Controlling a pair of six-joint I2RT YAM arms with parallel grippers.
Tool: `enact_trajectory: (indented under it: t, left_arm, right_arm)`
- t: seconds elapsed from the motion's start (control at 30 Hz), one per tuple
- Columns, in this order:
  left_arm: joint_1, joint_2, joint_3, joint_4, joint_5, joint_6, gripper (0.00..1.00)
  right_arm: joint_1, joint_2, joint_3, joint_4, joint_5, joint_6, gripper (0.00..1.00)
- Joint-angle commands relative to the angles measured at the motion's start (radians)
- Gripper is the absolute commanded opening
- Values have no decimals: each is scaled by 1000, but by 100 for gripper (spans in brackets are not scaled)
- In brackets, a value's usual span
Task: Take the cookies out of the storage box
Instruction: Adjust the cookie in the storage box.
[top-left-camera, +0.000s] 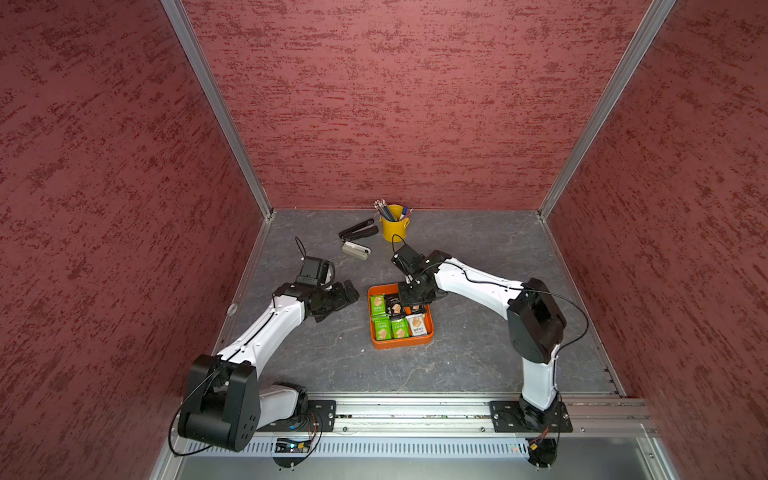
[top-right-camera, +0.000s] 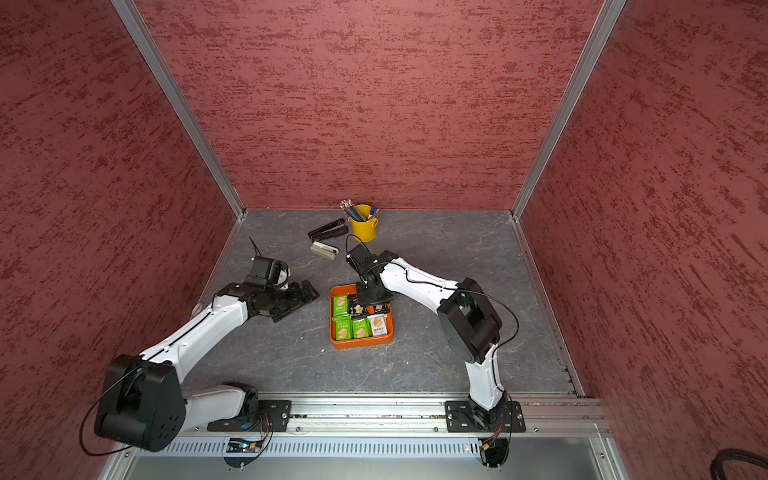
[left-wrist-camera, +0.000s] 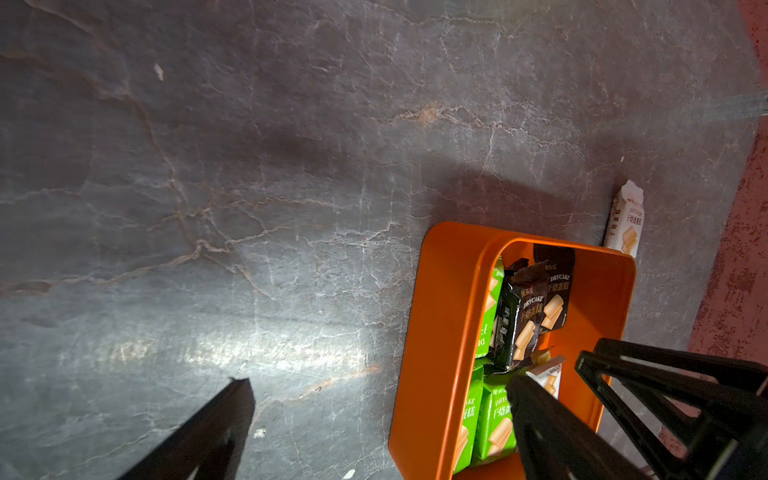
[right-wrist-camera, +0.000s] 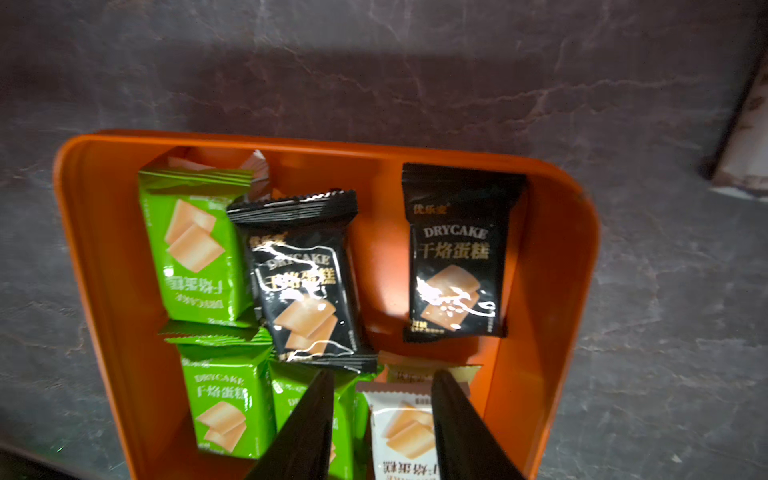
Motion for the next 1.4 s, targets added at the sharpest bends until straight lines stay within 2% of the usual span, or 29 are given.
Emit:
enact_trajectory:
  t: [0.0, 0.27, 0.63, 1.07, 1.37]
  left_arm:
    - [14, -26, -13, 2, 9, 20, 100]
    - [37, -24, -9, -1, 14, 32, 100]
    - [56, -25, -6, -8, 20, 41, 100]
    - [70, -34, -3, -20, 26, 50, 100]
    - [72, -32, -5, -13, 31, 47, 100]
  right_arm:
    - [6, 32, 52, -64, 107, 11, 43]
    - [7, 107, 113, -108, 140, -9, 49]
    - [8, 180, 151, -116, 152, -9, 50]
    - [9, 189, 137, -33, 34, 6, 49]
    - [7, 155, 143, -106, 152, 14, 51]
